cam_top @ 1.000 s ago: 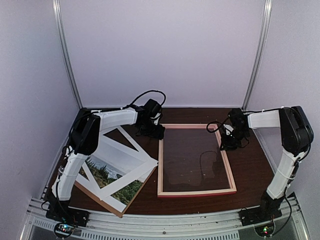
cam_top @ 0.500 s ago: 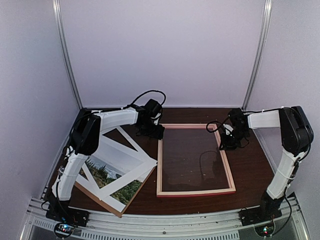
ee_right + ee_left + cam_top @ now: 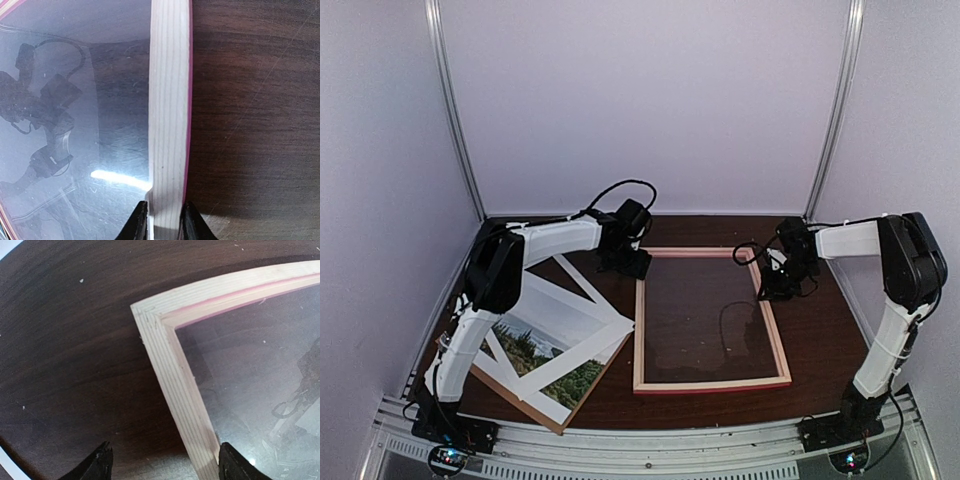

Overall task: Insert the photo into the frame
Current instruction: Press the glass panel into the frame body.

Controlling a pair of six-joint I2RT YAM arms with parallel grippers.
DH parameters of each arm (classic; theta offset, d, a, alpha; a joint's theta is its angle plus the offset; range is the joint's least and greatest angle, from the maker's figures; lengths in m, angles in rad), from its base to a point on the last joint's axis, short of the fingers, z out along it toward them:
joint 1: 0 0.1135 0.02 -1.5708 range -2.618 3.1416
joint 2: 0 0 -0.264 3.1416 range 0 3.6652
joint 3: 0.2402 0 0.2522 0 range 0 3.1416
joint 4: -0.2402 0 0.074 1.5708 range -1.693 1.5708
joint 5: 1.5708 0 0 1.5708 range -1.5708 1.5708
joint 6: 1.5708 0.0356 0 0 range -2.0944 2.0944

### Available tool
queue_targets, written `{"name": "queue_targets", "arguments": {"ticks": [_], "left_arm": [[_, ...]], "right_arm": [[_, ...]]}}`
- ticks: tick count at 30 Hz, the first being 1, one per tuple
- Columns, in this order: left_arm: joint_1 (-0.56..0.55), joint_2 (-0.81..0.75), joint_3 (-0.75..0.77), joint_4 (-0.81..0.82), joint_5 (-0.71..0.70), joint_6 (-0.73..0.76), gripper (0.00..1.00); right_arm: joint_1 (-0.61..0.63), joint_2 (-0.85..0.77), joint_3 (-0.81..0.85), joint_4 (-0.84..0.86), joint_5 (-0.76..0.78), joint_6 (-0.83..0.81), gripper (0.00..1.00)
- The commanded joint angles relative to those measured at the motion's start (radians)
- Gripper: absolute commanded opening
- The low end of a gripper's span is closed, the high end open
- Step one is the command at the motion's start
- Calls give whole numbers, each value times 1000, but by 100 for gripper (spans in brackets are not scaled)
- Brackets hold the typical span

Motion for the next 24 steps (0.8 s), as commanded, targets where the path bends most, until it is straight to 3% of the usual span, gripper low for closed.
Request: {"name": "queue_targets", "arguments": {"ticks": [1, 14, 24], "left_arm": [[9, 31, 39, 45, -87, 11, 73], [50, 170, 232, -12, -79, 34, 73], [84, 208, 287, -18, -65, 23, 73]], "right_arm": [[2, -36, -12, 17, -17, 16, 25], [2, -41, -8, 9, -14, 12, 26], [2, -42, -11, 10, -14, 15, 26]]}}
